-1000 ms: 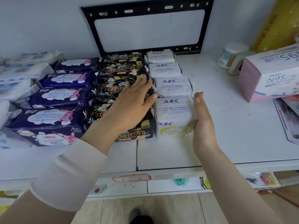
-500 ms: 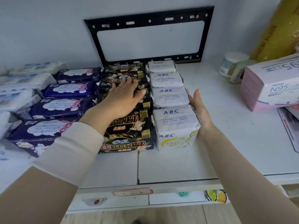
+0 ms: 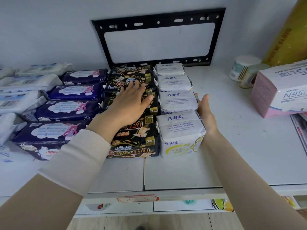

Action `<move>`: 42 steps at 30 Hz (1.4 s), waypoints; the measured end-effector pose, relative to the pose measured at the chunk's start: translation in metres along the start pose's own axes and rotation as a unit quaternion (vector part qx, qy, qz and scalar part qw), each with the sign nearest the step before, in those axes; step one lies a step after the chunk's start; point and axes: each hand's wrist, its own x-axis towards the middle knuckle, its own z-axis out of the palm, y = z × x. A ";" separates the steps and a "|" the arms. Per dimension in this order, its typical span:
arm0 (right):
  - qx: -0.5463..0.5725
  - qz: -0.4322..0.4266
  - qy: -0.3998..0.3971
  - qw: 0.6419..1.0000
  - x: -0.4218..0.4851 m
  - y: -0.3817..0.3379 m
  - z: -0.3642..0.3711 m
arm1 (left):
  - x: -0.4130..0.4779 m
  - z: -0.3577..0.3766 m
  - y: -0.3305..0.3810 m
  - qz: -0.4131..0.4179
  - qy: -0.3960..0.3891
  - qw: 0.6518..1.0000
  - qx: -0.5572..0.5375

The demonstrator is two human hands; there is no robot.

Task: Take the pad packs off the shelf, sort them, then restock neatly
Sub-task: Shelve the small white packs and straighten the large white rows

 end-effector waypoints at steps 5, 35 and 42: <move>0.026 -0.010 0.000 1.000 -0.005 -0.002 0.001 | 0.000 0.002 0.000 -0.001 0.013 1.000 0.004; -0.171 -0.085 0.047 0.980 0.018 -0.031 -0.014 | 0.004 -0.022 -0.001 0.013 0.043 0.999 -0.021; -0.187 -0.074 0.018 0.979 0.062 -0.046 0.001 | 0.050 -0.032 -0.021 -0.010 0.027 0.999 0.024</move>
